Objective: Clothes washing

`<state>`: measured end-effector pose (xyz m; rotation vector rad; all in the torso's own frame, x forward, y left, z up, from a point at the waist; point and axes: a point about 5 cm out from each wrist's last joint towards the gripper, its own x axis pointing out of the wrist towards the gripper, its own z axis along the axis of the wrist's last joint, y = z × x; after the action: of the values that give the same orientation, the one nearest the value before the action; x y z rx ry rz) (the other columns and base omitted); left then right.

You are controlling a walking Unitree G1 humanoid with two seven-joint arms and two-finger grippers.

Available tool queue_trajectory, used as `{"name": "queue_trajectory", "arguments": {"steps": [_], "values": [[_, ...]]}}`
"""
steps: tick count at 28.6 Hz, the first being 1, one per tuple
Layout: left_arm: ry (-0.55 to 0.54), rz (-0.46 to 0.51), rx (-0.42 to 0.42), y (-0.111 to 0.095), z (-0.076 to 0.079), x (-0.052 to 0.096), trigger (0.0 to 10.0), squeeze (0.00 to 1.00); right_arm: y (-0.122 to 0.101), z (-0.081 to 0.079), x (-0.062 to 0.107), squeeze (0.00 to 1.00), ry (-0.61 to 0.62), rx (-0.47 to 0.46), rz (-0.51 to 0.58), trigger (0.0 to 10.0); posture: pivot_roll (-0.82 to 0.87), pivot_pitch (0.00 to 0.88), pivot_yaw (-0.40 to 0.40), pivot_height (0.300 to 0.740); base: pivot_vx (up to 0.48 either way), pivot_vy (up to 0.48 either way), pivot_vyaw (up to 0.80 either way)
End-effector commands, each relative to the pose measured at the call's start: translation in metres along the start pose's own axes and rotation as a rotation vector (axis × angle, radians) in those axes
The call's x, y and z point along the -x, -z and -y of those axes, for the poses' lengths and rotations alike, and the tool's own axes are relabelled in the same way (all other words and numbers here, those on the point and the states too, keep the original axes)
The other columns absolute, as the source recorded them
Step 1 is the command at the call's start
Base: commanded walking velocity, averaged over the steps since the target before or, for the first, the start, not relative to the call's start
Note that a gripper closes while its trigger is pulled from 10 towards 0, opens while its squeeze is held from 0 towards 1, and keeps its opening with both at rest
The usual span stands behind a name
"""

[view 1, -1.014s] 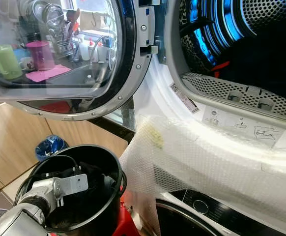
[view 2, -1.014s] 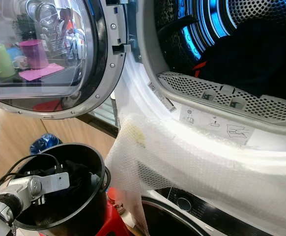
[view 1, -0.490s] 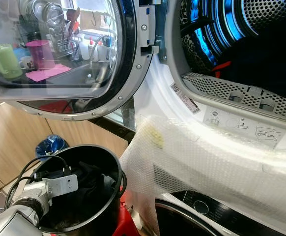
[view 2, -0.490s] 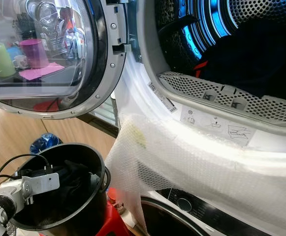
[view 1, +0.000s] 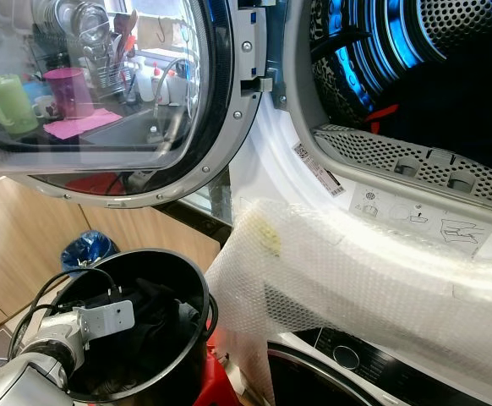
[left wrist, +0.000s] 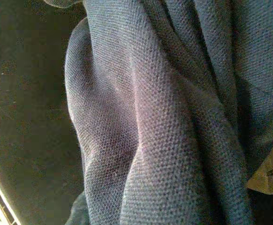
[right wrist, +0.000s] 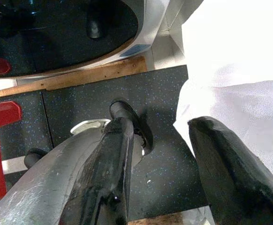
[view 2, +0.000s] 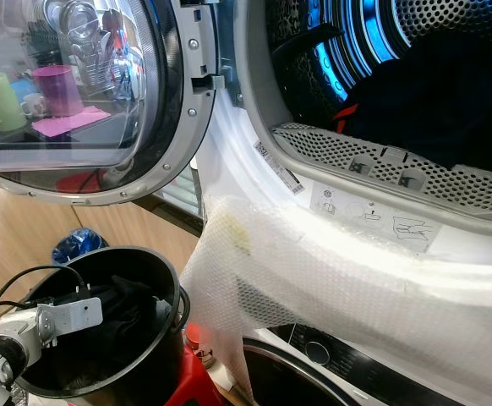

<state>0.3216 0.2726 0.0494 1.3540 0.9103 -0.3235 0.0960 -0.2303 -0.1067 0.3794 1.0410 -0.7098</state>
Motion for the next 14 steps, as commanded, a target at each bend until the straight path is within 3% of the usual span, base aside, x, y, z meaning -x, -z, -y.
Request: {"name": "queue_trajectory", "arguments": {"steps": [1, 14], "values": [[0.035, -0.002, 0.012, 0.002, 0.005, -0.001, 0.0, 0.00, -0.001, -0.003, 0.000, 0.00, -0.008, -0.012, 0.004, 10.0, -0.09, 0.014, 0.053, 0.740, 0.000, 0.000, 0.00], [0.054, 0.060, 0.026, -0.010, 0.008, -0.001, 0.0, 0.00, 0.000, -0.007, 0.000, 0.00, -0.017, -0.003, 0.000, 10.0, -0.09, 0.000, 0.064, 0.740, 0.000, 0.000, 0.00]]}}
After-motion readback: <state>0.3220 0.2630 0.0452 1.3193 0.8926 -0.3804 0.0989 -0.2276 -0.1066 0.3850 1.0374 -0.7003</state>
